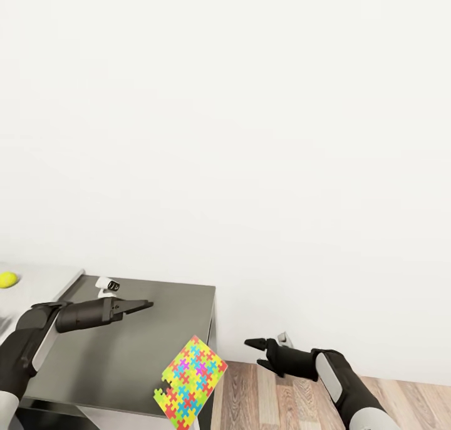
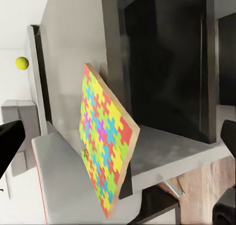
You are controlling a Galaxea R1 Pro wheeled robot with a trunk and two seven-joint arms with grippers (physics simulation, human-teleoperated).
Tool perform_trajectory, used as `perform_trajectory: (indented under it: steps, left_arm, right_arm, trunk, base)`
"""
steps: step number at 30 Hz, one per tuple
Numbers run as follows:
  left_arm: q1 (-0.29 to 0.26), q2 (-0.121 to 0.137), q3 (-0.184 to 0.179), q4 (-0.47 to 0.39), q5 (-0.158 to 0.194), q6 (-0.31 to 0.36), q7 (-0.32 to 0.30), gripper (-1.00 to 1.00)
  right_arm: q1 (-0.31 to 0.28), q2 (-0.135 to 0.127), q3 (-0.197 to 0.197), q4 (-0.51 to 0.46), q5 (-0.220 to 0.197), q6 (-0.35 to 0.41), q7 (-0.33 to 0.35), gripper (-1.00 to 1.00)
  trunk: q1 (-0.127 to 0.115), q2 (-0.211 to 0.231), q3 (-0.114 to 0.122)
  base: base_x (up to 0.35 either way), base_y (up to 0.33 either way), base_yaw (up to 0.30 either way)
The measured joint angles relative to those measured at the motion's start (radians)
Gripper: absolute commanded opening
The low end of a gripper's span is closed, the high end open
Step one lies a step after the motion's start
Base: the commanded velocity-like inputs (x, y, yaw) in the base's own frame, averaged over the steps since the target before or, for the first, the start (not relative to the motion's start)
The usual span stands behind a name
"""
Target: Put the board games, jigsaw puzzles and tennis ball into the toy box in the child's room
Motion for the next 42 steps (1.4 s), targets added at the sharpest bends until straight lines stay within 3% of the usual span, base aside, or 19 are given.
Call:
perform_trajectory:
  steps: [3, 10, 17, 42]
  left_arm:
    - [-0.001, 0.000, 0.000, 0.000, 0.000, 0.000, 0.000, 1.00]
    - [0.000, 0.000, 0.000, 0.000, 0.000, 0.000, 0.000, 1.00]
    - [0.000, 0.000, 0.000, 0.000, 0.000, 0.000, 0.000, 1.00]
    - [0.000, 0.000, 0.000, 0.000, -0.001, 0.000, 0.000, 1.00]
  right_arm:
    - [-0.009, 0.000, 0.060, 0.000, 0.000, 0.000, 0.000, 1.00]
    - [-0.014, 0.000, 0.100, 0.000, -0.001, -0.001, 0.001, 1.00]
    - [-0.014, 0.001, 0.108, 0.000, -0.001, 0.000, 0.002, 1.00]
    - [-0.015, 0.002, 0.113, 0.000, 0.000, 0.000, 0.009, 1.00]
  trunk:
    - [0.012, -0.021, -0.009]
    - [0.038, -0.070, -0.031]
    - [0.065, -0.119, -0.053]
    - [0.065, -0.119, -0.053]
  base:
    - [0.000, 0.000, 0.000]
    - [0.000, 0.000, 0.000]
    - [0.000, 0.000, 0.000]
    - [-0.008, 0.052, 0.000]
